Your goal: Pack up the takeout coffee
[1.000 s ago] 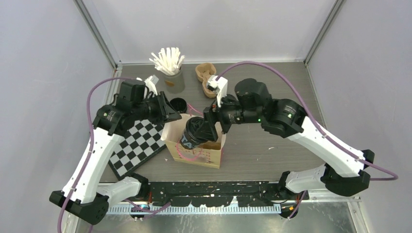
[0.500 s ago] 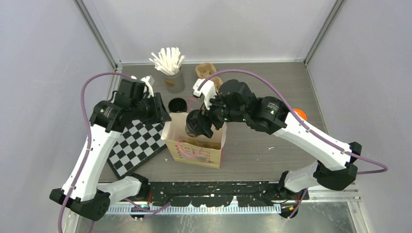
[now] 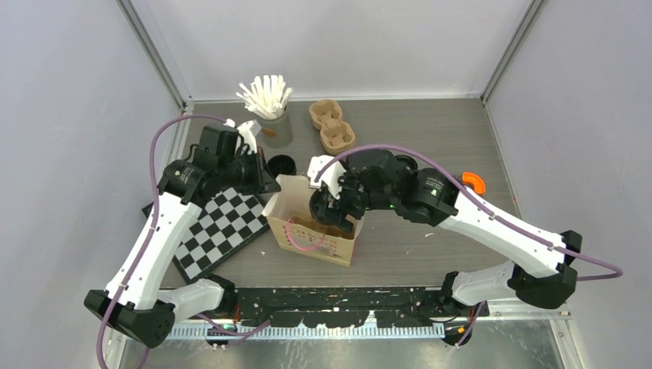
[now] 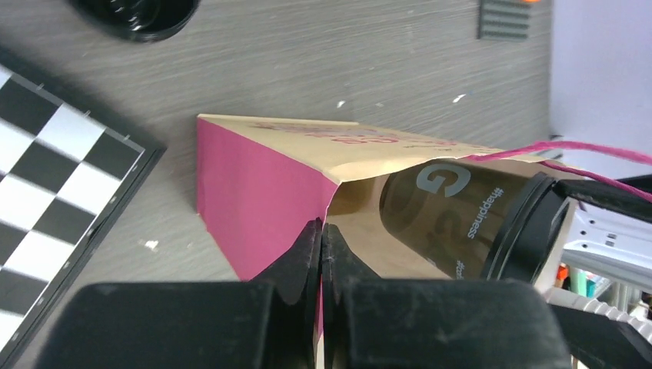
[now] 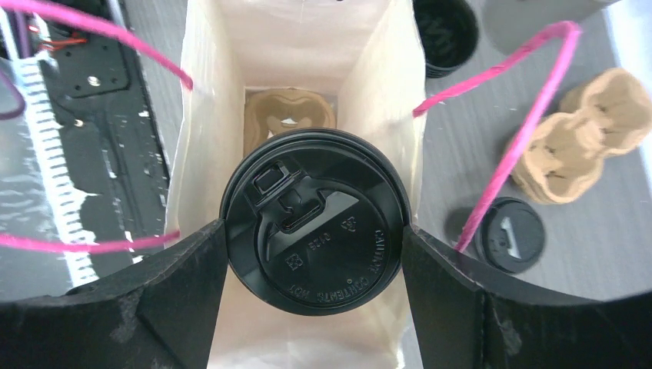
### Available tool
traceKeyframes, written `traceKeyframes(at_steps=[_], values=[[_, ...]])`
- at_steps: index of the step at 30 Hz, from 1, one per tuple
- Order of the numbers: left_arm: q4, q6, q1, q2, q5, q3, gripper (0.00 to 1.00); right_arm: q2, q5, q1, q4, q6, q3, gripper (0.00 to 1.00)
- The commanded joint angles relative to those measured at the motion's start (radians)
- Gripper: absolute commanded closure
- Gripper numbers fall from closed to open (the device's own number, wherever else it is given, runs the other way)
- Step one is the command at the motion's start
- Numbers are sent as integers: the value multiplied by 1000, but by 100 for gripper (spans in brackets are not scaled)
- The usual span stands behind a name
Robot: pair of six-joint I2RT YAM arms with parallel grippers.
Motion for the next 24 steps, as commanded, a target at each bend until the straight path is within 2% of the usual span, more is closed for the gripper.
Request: traceKeyframes(at_steps=[1,6,10,15,17,19,22,24], values=[[302,-56,3,-67,143,-71,100,-107,110,6,104,-119,-24,30],[543,-161,-3,-102,209,-192,100,-96,151,5,45,-149,-8,30],[662,-192,-8,-119,213,-260,100,-110,123,6,33,-150,-51,30],[890,-223,-10,-177,219,-375,100,-109,101,7,25,-165,-75,30],[918,-221,-10,-186,221,-395,100,-97,87,14,10,-168,-75,30],[863,-202,-10,-188,223,-385,98,-89,77,29,-6,-166,-85,31],[660,-128,-10,-219,199,-357,66,-88,105,77,-24,-165,-121,31],[526,-76,-10,-266,122,-336,54,-96,155,124,-21,-154,-153,31]])
